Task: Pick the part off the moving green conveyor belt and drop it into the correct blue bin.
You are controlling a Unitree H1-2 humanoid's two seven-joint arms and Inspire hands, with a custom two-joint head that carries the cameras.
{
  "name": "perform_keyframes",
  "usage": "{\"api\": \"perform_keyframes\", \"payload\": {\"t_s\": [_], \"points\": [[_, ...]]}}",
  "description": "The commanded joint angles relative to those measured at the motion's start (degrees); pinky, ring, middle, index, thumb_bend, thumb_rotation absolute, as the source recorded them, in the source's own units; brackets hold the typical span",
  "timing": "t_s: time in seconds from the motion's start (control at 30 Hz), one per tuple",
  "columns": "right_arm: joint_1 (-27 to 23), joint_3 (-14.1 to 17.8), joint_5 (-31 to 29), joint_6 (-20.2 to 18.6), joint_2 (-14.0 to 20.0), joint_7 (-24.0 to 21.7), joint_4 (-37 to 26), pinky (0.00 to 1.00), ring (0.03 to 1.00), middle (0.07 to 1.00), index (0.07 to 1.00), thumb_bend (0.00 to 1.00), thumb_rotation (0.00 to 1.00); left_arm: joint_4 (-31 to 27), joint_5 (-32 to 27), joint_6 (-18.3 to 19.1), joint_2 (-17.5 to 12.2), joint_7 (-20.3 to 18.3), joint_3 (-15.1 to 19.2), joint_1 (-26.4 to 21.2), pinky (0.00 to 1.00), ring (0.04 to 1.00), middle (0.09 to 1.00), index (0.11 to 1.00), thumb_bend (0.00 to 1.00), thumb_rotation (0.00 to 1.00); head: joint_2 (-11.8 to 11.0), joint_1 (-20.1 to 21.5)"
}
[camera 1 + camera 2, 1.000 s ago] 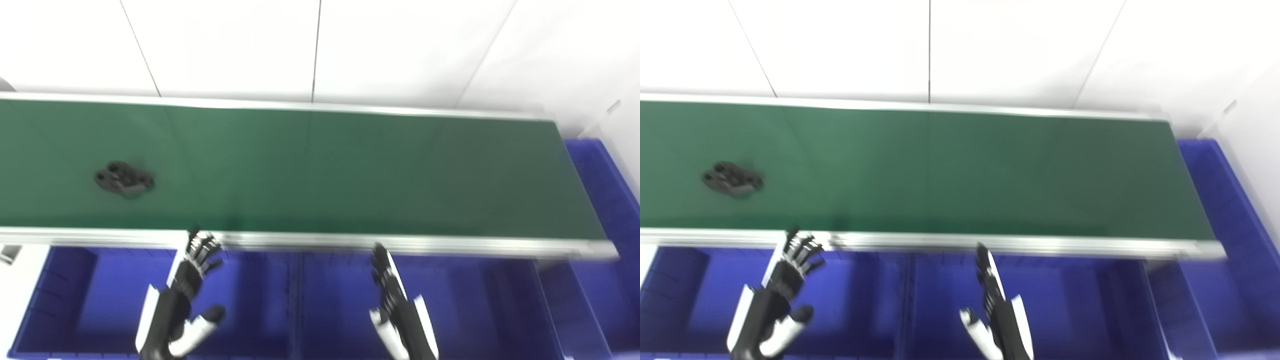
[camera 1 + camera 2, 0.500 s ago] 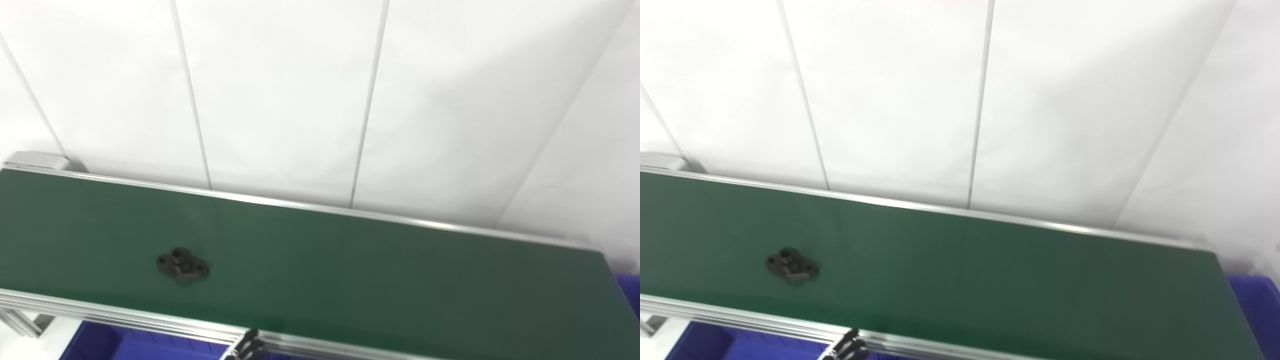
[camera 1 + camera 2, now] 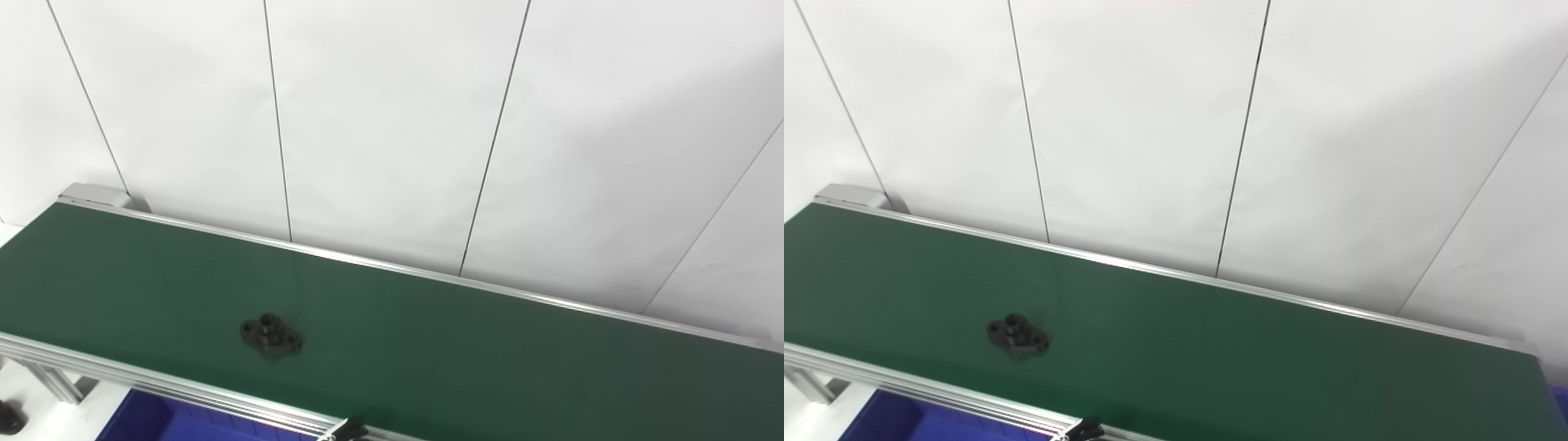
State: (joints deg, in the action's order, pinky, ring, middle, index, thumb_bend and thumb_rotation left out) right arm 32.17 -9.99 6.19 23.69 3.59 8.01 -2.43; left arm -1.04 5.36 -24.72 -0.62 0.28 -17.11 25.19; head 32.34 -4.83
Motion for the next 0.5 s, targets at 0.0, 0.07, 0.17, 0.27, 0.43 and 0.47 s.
{"api": "perform_keyframes", "payload": {"t_s": [0.0,0.07,0.17,0.27,0.43,0.47], "points": [[1.60,0.28,1.31,3.18,-1.10,0.81,-3.55,0.79,0.856,0.906,1.000,0.77,0.68,-2.66,0.37,-2.20,0.25,1.08,-0.23,0.38,0.70,0.810,0.849,0.852,0.87,0.60,1.21,0.80],[2.35,0.48,1.51,2.27,-2.16,0.88,-6.23,0.79,0.849,0.893,1.000,0.77,0.64,-3.33,0.19,-2.20,-0.15,0.93,-0.27,0.57,0.70,0.816,0.853,0.860,0.88,0.59,2.42,1.91],[3.29,0.69,1.81,-1.27,-4.48,0.79,-12.13,0.73,0.794,0.840,0.987,0.77,0.59,-4.50,-0.42,-2.18,-0.84,0.37,-0.26,0.93,0.73,0.835,0.872,0.890,0.88,0.56,3.55,2.99],[2.95,0.14,3.55,-4.23,-5.54,-0.46,-17.14,0.69,0.770,0.821,0.974,0.72,0.57,-5.58,-1.47,-2.17,-1.21,-0.19,-0.14,1.33,0.73,0.839,0.880,0.901,0.89,0.53,4.61,3.68],[-0.78,-0.31,6.57,-6.75,-4.67,-3.34,-21.01,0.66,0.742,0.817,0.953,0.70,0.49,-6.88,-1.80,-2.12,-1.75,-0.60,0.46,1.67,0.73,0.836,0.879,0.906,0.90,0.53,5.68,5.24],[-2.35,-0.01,7.66,-7.85,-4.45,-3.86,-21.78,0.65,0.735,0.807,0.938,0.73,0.49,-7.32,-2.11,-2.04,-1.89,-0.91,0.58,1.72,0.73,0.841,0.882,0.910,0.90,0.53,6.26,6.62]]}}
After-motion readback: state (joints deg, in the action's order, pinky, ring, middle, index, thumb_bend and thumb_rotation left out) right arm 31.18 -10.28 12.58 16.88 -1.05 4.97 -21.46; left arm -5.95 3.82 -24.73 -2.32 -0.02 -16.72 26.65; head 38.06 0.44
